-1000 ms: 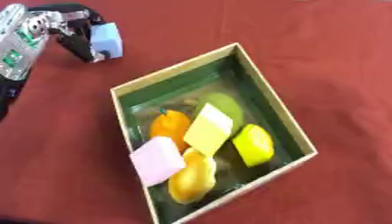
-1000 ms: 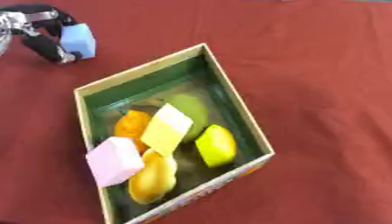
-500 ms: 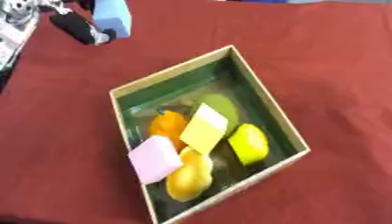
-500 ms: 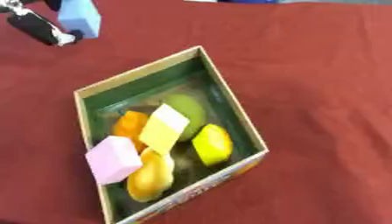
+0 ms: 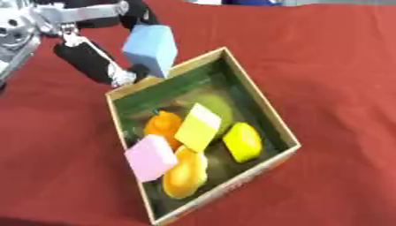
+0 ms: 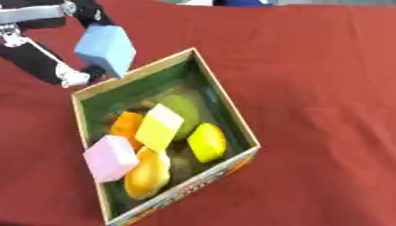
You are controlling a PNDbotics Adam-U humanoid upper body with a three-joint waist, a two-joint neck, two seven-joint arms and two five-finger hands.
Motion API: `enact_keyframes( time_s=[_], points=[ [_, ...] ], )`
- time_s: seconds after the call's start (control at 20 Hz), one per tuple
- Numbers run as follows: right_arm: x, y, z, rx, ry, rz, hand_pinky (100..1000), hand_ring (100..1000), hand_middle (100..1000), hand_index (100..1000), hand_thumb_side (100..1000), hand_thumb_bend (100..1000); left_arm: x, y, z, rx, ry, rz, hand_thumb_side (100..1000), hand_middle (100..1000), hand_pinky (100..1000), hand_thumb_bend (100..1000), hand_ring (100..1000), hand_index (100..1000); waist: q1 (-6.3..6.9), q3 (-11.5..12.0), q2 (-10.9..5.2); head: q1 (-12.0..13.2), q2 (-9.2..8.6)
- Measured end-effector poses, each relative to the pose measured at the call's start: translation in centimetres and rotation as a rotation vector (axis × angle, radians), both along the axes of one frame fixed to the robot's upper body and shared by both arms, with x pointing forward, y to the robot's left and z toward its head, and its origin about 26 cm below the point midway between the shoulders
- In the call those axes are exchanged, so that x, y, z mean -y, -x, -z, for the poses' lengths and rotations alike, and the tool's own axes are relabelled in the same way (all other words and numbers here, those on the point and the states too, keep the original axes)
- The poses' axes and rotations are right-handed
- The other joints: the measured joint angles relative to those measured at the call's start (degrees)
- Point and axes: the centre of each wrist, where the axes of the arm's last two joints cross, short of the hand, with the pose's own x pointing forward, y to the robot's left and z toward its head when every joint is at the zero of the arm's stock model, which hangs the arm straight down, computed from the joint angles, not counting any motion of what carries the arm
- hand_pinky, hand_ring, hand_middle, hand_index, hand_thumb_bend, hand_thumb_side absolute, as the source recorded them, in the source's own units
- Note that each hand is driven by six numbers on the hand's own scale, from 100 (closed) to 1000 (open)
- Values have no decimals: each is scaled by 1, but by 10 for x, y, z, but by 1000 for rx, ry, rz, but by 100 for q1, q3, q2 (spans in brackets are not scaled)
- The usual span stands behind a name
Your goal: Pick up objects on the table and place them in the box.
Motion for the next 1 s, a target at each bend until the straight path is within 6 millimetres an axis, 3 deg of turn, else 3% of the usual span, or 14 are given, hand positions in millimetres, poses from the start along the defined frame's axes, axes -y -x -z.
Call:
enact_keyframes(
  time_s=[0.25, 0.7, 0.75, 0.95, 1.0],
  points=[
    [0, 0, 0, -1, -2, -6, 836, 800, 692, 828, 730, 100, 12, 6, 11, -36, -44, 43, 197, 652, 783, 273, 675, 764, -2, -37, -2, -8, 2],
    [-1, -1, -2, 2, -2, -11, 836, 800, 691, 828, 734, 100, 26, -2, 31, -51, -121, 18, 223, 676, 791, 358, 695, 795, -18, -91, 21, -6, 1],
    [-1, -1, -2, 2, -2, -12, 836, 800, 691, 828, 736, 100, 27, -3, 33, -50, -127, 17, 314, 750, 818, 441, 754, 876, -20, -94, 27, -6, 1],
    [-2, -1, -1, 0, -2, -14, 836, 800, 691, 828, 736, 100, 28, -9, 39, -52, -178, 21, 357, 825, 873, 545, 826, 927, -19, -101, 50, -7, 1],
    [-2, -1, -1, 0, -2, -14, 836, 800, 691, 828, 735, 100, 28, -10, 39, -51, -191, 23, 476, 841, 881, 559, 841, 939, -19, -101, 50, -7, 1]
  ],
)
